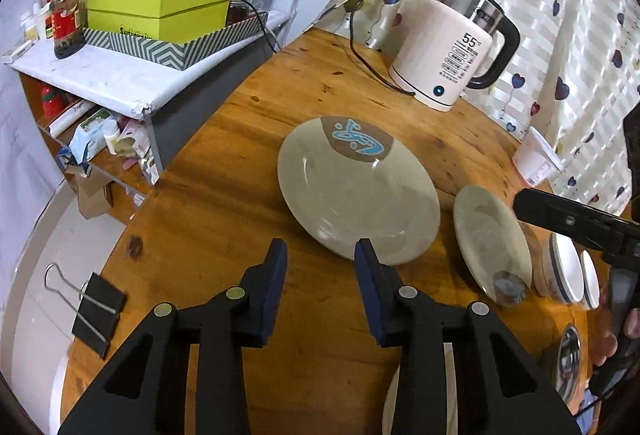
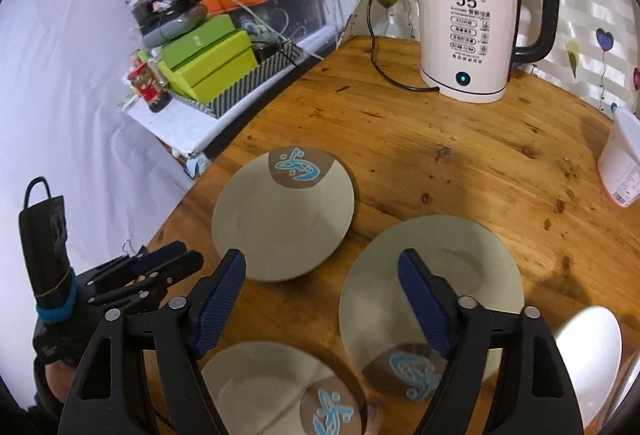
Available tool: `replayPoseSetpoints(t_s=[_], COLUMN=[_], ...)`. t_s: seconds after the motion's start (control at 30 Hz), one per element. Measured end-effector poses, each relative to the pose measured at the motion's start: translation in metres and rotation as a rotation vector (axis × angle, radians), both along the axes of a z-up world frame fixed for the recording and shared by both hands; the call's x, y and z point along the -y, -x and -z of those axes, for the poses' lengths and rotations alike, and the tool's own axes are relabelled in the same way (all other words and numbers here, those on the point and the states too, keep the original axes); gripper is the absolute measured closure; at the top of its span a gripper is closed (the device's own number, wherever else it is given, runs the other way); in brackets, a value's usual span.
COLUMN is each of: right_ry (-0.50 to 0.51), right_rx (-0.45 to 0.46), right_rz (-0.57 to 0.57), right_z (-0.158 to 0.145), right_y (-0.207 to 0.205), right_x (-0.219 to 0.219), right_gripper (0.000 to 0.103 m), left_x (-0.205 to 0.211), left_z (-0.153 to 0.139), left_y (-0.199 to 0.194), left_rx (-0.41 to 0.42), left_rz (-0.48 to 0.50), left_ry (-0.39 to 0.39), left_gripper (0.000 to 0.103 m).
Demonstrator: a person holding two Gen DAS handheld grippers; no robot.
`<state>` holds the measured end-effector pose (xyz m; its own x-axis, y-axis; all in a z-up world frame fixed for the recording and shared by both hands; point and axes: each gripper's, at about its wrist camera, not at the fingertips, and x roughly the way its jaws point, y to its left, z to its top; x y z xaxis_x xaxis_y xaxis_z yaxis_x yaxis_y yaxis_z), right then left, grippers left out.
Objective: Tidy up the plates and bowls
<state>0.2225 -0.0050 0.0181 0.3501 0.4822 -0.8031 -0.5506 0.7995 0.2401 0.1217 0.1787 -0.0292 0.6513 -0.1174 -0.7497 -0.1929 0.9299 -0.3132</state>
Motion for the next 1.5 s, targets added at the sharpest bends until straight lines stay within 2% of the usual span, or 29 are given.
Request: replayPoseSetpoints(t_s=[0.1,0.33,0.63,0.93,1.0,1.03,1.07,1.5], right_ry=[0.007,-0.009,-0.006,-0.011,-0.011,-0.013,-0.013,-0.03], right_rx=[-0.039,-0.122,-0.179,-0.219,-0.222,-0.223,-0.223,-0.224], right_rz=[-0.007,0.001,0.018,0.02,0.013,0.011,0.009,0.019], right_z=[0.01,0.032,0.054,0.067,0.069,0.07,0.071,0.071], right_y=[-0.015,-0.045,-0.067,-0.076,-0.076,-0.077,-0.077,-0.077], right_x=[-0.008,-0.02,-0.028,-0.031,-0.032,-0.033,-0.033,-0.031], right_gripper=[0.038,0.049,0.057,0.076,0.081,0.081,0.083,0.084], left_x=[-0.006,-0.019,-0.023,-0.021,-0.021,-0.02,-0.02,-0.016], left_z=[0.003,0.013,0.023,0.026,0.026,0.025,0.025,0.021], left_y=[-0.006,-0.019,-0.032,-0.041,-0.042,-0.042,-0.043,-0.044], left_rx=[-0.005,-0.025,-0.043,-0.042,-0.039,-0.038,-0.037,-0.031], left_rz=[-0.015,-0.042,-0.048,-0.039,-0.037,-0.035,-0.034,-0.031], left_ry=[0.021,0.077,0.094,0.093,0.09,0.085,0.082,0.04], left_gripper=[0.066,0.066,0.066,0.066,0.07,0.075,0.075,0.075])
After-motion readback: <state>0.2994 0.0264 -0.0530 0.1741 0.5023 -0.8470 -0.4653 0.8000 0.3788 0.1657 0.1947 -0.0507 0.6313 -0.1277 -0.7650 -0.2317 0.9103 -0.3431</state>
